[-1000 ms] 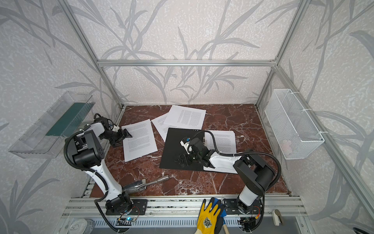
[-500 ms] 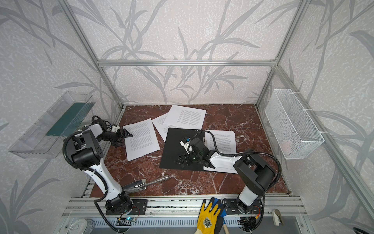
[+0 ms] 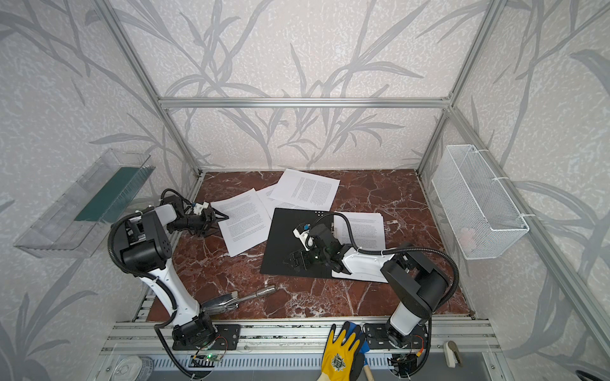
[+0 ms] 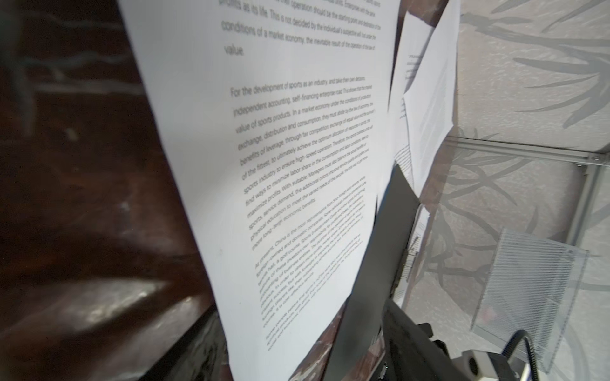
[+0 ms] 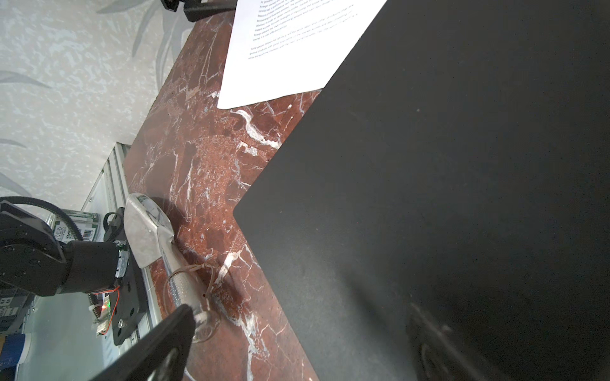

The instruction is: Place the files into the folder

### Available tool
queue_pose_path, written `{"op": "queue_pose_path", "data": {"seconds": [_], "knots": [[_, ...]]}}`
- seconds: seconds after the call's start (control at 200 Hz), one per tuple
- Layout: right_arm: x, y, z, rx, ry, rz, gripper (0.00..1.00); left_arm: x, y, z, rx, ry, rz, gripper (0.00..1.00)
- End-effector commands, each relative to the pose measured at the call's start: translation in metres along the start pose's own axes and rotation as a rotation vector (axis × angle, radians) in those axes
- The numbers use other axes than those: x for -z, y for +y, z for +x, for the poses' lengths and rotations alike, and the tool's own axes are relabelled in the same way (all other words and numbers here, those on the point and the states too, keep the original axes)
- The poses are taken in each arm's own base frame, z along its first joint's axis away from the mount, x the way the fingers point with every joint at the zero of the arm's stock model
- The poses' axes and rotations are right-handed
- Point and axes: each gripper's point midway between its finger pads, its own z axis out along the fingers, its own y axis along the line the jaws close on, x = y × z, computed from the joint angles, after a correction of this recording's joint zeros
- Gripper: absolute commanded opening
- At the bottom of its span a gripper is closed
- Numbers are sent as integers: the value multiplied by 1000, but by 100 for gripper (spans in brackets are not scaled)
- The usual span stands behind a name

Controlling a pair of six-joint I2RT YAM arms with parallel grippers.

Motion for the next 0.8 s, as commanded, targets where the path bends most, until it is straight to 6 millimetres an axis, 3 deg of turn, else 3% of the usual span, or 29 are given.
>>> {"op": "queue_pose_path", "data": {"seconds": [0.0, 0.225, 0.345, 0.45, 0.665, 0.795], "knots": [[2, 5, -4, 2, -17, -26, 99, 6, -28, -9, -51, -64, 94, 73], [2, 6, -5, -1, -18, -34, 99, -1, -17, -3, -70, -46, -14, 66], [2, 5, -4, -4, -16, -31, 99, -2, -16, -5, -65, -52, -43, 54], [2, 3, -4, -5, -17, -23, 99, 0, -15, -8, -47, -62, -59, 35], [8, -5, -8, -15, -41, 18, 99, 8, -32, -16, -18, -94, -73, 0], [18, -8, -14, -17, -73, 38, 99, 12, -57, -14, -38, -98, -105, 0]]}}
